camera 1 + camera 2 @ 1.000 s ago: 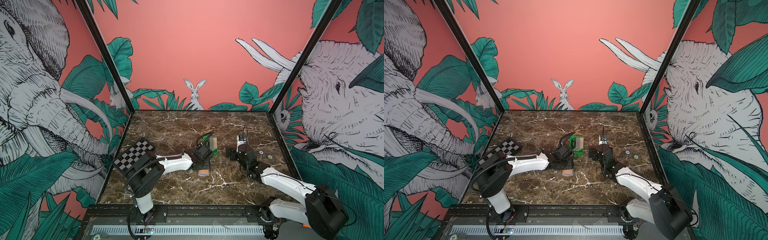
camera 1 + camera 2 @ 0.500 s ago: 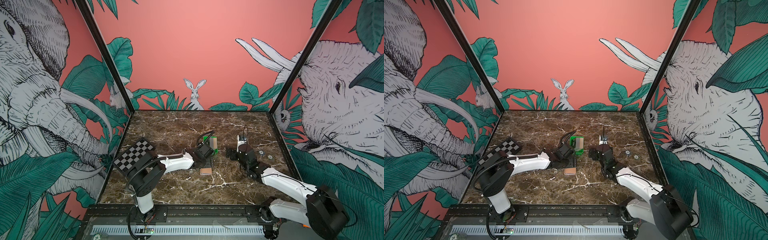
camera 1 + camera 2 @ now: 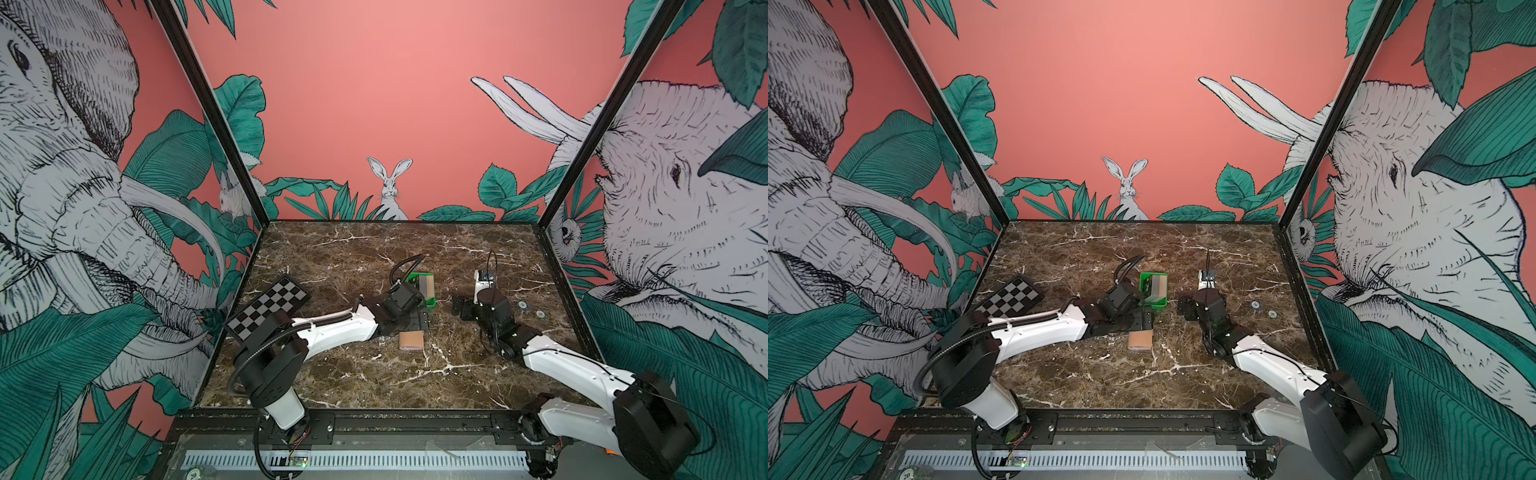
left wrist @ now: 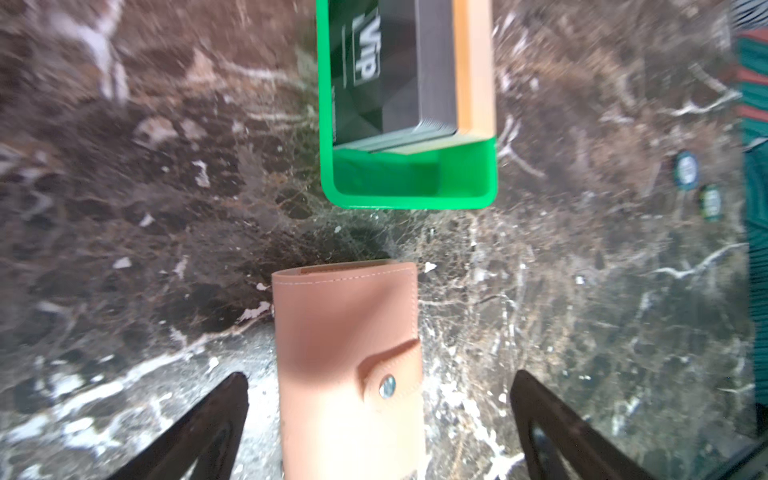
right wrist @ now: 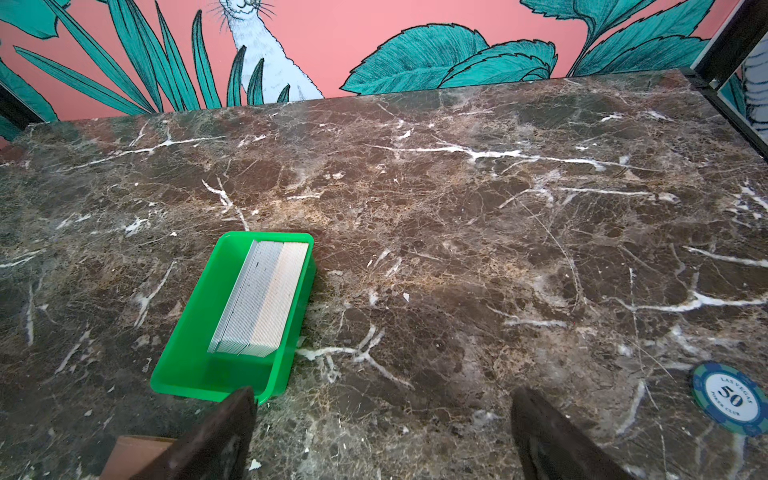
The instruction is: Put the credit cards into the card holder
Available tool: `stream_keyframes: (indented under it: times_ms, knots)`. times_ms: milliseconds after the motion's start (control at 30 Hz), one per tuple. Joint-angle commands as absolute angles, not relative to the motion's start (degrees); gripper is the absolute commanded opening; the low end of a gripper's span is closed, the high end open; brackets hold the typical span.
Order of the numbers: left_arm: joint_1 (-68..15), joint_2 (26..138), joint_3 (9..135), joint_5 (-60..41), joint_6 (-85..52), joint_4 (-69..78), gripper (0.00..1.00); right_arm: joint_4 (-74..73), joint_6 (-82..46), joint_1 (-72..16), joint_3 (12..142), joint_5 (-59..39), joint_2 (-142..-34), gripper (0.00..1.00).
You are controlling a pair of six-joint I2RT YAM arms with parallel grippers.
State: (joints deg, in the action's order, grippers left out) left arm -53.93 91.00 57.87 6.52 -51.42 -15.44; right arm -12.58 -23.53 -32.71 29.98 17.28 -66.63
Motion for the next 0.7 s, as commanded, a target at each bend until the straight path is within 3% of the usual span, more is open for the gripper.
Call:
stream_keyframes:
  times_ms: [0,200,300,500,667]
  knots:
    - [-54.2,86.4,54.7,8.2,-51.5,-15.3,0.99,-15.3,-22.4,-33.1,30.4,16.5,-64.2,0.95]
    - [-55.0,81.9,50.0,8.2,-52.5,-8.1,0.99,-14.8,-22.9,-33.1,31.2,15.7,-63.5,0.98]
    - [-55.0,81.7,50.1,5.4,-50.3,-6.5,0.94,-13.8,-23.4,-33.1,32.5,14.8,-63.7,0.98]
    - [-54.2,78.5,49.6,1.7,-44.8,-8.2,0.91,-1.6,-26.4,-37.3,37.7,15.1,-59.6,0.98]
    - [-51.6,75.9,44.0,-3.0,-43.8,0.0,0.90,6.2,-29.2,-39.9,40.1,17.9,-58.3,0.98]
